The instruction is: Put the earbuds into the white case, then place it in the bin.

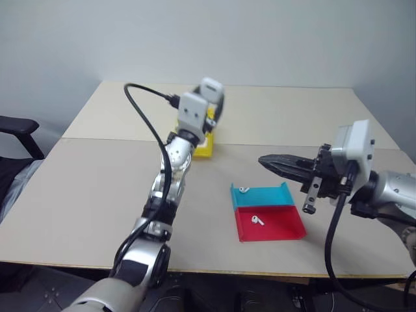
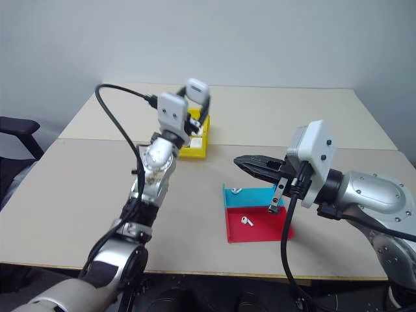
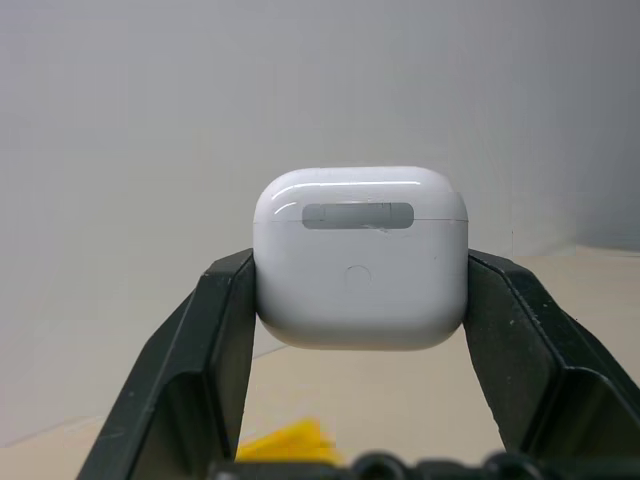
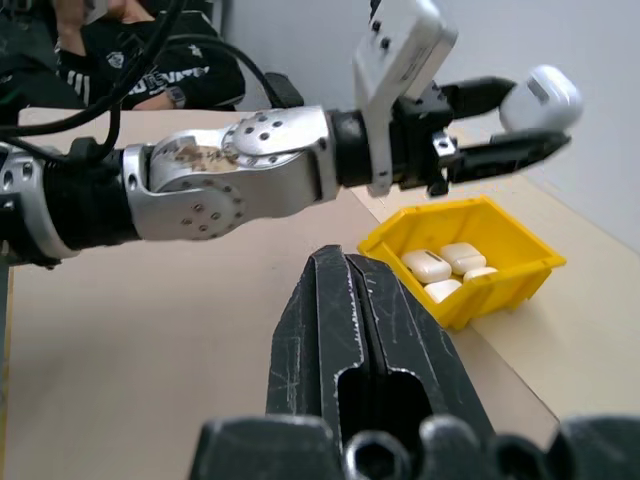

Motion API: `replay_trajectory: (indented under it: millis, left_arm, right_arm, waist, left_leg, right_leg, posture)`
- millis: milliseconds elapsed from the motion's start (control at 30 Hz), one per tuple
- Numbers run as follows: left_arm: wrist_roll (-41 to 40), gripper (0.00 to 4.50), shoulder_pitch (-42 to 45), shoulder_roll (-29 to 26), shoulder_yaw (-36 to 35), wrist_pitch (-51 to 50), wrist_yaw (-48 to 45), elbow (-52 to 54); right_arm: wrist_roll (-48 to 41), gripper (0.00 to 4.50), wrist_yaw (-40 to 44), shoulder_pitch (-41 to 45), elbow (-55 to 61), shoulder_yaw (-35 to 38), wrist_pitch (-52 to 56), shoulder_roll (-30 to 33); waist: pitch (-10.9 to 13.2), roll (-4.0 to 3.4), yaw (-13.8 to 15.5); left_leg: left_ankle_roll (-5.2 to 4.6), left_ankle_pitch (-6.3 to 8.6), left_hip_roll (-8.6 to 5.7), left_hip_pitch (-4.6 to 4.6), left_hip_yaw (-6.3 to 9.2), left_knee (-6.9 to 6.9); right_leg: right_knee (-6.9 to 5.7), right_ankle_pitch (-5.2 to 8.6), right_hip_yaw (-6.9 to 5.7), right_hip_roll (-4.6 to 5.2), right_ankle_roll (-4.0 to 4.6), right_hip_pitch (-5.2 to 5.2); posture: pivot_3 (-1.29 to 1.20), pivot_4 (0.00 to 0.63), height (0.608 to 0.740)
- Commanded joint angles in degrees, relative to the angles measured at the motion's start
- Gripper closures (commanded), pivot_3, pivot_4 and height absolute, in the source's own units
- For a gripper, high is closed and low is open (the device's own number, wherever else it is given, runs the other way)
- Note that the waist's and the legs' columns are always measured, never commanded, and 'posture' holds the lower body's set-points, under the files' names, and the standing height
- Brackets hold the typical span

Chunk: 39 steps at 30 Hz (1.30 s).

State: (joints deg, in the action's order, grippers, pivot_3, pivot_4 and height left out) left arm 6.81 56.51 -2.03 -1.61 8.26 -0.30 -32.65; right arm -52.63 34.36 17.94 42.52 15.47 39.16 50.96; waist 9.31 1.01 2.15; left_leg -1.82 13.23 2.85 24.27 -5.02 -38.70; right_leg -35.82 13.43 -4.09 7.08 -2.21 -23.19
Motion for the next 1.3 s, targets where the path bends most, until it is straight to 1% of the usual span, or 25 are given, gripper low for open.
replay_trajectory:
  millis: [33,133,300,367,400,467,500,600,633,667,767,833,867,900,933,1000,1100,1167,1233,1300]
  left_arm:
    - [3.2,1.72,4.7,-0.9,0.1,-6.4,7.7,-8.4]
    - [5.7,1.72,7.6,-1.7,1.5,-8.2,12.7,-18.0]
    - [3.3,1.72,9.8,-0.6,0.5,-7.8,12.2,-26.0]
    - [3.0,1.00,10.4,-0.7,0.3,-5.6,12.8,-27.9]
    - [2.7,0.73,10.7,-0.7,0.2,-5.0,12.1,-28.2]
    - [2.2,0.06,11.3,-0.4,0.0,-3.7,12.1,-28.4]
    - [2.2,0.02,11.4,-0.5,0.2,-2.5,12.2,-28.2]
    - [-0.1,0.02,11.4,-0.1,-0.5,-2.0,9.5,-25.3]
    - [-2.5,0.02,10.9,0.5,-1.7,-2.8,7.3,-22.2]
    - [-5.1,0.02,10.3,1.0,-2.8,-5.1,5.3,-18.3]
    - [-17.8,0.02,6.2,0.5,-5.8,-21.2,-7.7,-0.6]
    - [-27.3,0.02,0.1,-2.8,-6.2,-27.3,-21.2,11.5]
    - [-29.5,0.02,-3.7,-5.9,-4.6,-27.8,-28.9,16.6]
    - [-29.0,0.02,-8.8,-11.0,-1.5,-25.5,-37.0,21.7]
    - [-28.2,0.02,-12.3,-14.6,0.6,-24.0,-41.9,25.0]
    - [-27.1,0.02,-16.0,-19.3,3.2,-23.6,-46.2,28.9]
    - [-31.6,0.02,-25.4,-30.8,1.8,-25.7,-59.0,37.1]
    - [-33.0,0.02,-28.4,-34.3,1.2,-25.9,-62.0,39.7]
    - [-33.8,0.02,-31.7,-40.0,0.2,-28.1,-65.3,42.3]
    - [-33.5,0.02,-33.8,-43.7,-0.2,-29.8,-66.7,44.3]
  right_arm:
    - [1.1,4.47,-1.4,-0.2,2.0,-0.6,-0.6,-0.5]
    - [0.8,4.47,-2.6,-0.6,1.7,-1.7,0.5,-1.0]
    - [0.8,4.47,-3.7,-3.7,2.9,-1.3,1.1,-0.9]
    - [0.6,4.50,-4.6,-4.0,2.8,-1.3,1.6,-0.8]
    - [0.7,4.50,-4.8,-4.1,2.8,-1.5,1.7,-0.9]
    - [1.1,4.50,-5.3,-4.0,2.8,-2.0,1.9,-0.9]
    - [1.5,4.50,-5.4,-4.1,2.9,-2.3,1.8,-0.8]
    - [2.1,4.50,-5.4,-4.2,3.1,-2.9,1.8,-0.8]
    - [2.1,4.50,-5.4,-4.3,3.1,-2.9,1.8,-0.8]
    - [2.2,4.50,-5.3,-4.3,3.1,-2.8,1.8,-0.8]
    - [2.9,4.50,-4.3,-5.0,3.0,-2.2,1.5,0.0]
    - [3.6,4.50,-2.5,-5.8,2.8,-1.3,0.9,1.0]
    - [4.0,4.50,-1.2,-6.4,2.7,-0.7,0.6,1.7]
    - [4.7,4.50,1.4,-7.7,2.2,0.6,-0.2,3.0]
    - [5.2,4.50,3.3,-8.6,1.8,1.5,-0.8,3.9]
    - [6.1,4.50,6.3,-10.2,1.0,3.1,-2.2,5.1]
    - [11.9,4.50,17.4,-15.1,-4.7,7.0,-7.7,9.8]
    - [13.8,4.50,21.8,-17.0,-7.4,8.5,-10.7,10.9]
    - [17.1,4.50,28.2,-19.0,-12.4,10.2,-16.1,12.5]
    - [18.9,4.50,33.1,-20.2,-16.4,11.5,-19.7,13.2]
  waist:
    - [0.0,0.00,0.0]
    - [0.0,0.00,-0.1]
    - [0.0,0.05,0.0]
    - [0.0,0.08,0.0]
    - [0.1,0.09,0.0]
    - [0.1,0.10,0.0]
    - [0.1,0.10,0.0]
    - [0.1,0.09,-0.1]
    - [0.1,0.09,-0.1]
    - [0.1,0.10,-0.1]
    - [0.1,0.08,-0.4]
    - [0.0,0.05,-1.3]
    - [0.0,0.03,-1.7]
    - [0.0,0.02,-2.3]
    - [0.0,-0.01,-2.8]
    - [0.0,0.01,-3.0]
    - [0.0,0.01,-2.4]
    - [0.0,0.02,-2.1]
    - [0.0,0.02,-1.4]
    - [0.0,0.01,-1.4]
  left_leg:
    - [0.00,0.00,-0.01,-0.01,-0.06,0.00]
    - [0.01,0.00,-0.01,-0.03,-0.09,-0.01]
    - [0.02,-0.01,-0.01,0.04,-0.19,0.06]
    - [0.03,-0.02,-0.02,0.09,-0.31,0.03]
    - [0.03,-0.02,-0.02,0.09,-0.32,0.01]
    - [0.04,-0.02,-0.02,0.08,-0.33,0.01]
    - [0.04,-0.02,-0.02,0.08,-0.32,0.01]
    - [0.04,-0.02,-0.02,0.03,-0.32,0.01]
    - [0.04,-0.02,-0.02,0.03,-0.32,0.01]
    - [0.05,-0.02,-0.02,0.04,-0.31,0.01]
    - [0.06,-0.03,-0.01,0.06,-0.30,0.00]
    - [0.12,-0.07,0.00,0.03,-0.25,0.00]
    - [0.20,-0.12,0.03,-0.02,-0.22,0.03]
    - [0.52,-0.31,0.04,-0.09,-0.20,0.04]
    - [0.71,-0.42,0.04,-0.18,-0.21,0.10]
    - [0.71,-0.42,0.05,-0.42,-0.28,0.29]
    - [0.43,-0.27,0.04,-0.46,-0.36,0.30]
    - [0.41,-0.25,0.09,-0.50,-0.33,0.41]
    - [0.40,-0.24,0.07,-0.49,-0.24,0.38]
    - [0.36,-0.21,0.07,-0.46,-0.24,0.37]
  right_leg:
    - [-0.02,0.00,-0.01,0.00,-0.01,0.01]
    - [-0.07,0.00,-0.01,0.00,-0.02,0.01]
    - [-0.03,0.00,-0.01,0.00,-0.01,-0.06]
    - [-0.03,0.00,-0.02,0.02,-0.02,-0.09]
    - [-0.02,0.00,-0.02,0.02,-0.02,-0.08]
    - [-0.04,0.00,-0.02,0.02,-0.02,-0.08]
    - [-0.05,0.00,-0.02,0.02,-0.02,-0.08]
    - [-0.07,0.00,-0.02,0.02,-0.02,-0.05]
    - [-0.07,0.00,-0.02,0.02,-0.01,-0.05]
    - [-0.07,0.00,-0.01,0.02,-0.01,-0.06]
    - [-0.07,0.00,0.00,0.03,-0.01,-0.07]
    - [-0.10,0.00,0.02,0.02,-0.02,-0.06]
    - [-0.13,0.01,0.09,0.02,-0.01,-0.06]
    - [-0.17,0.02,0.16,0.02,-0.01,-0.07]
    - [-0.17,0.02,0.23,0.00,0.00,-0.06]
    - [-0.22,0.05,0.35,-0.01,0.05,0.00]
    - [-0.27,0.03,0.18,-0.03,0.11,0.08]
    - [-0.20,0.06,0.20,-0.03,0.13,0.09]
    - [-0.18,0.05,0.22,-0.02,0.13,0.09]
    - [-0.16,0.06,0.22,-0.02,0.11,0.08]
  posture:
    - [0.00,0.150,0.740]
    - [0.00,0.150,0.740]
    - [0.00,0.150,0.740]
    - [0.00,0.150,0.740]
    - [0.00,0.150,0.740]
    - [0.00,0.150,0.740]
    - [0.00,0.150,0.740]
    - [0.00,0.150,0.740]
    - [0.00,0.150,0.740]
    - [0.00,0.150,0.740]
    - [0.00,0.150,0.740]
    - [0.00,0.150,0.740]
    - [0.00,0.150,0.740]
    - [0.00,0.150,0.740]
    - [0.00,0.150,0.740]
    - [0.00,0.150,0.740]
    - [0.00,0.150,0.740]
    - [0.00,0.150,0.740]
    - [0.00,0.150,0.740]
    - [0.00,0.150,0.740]
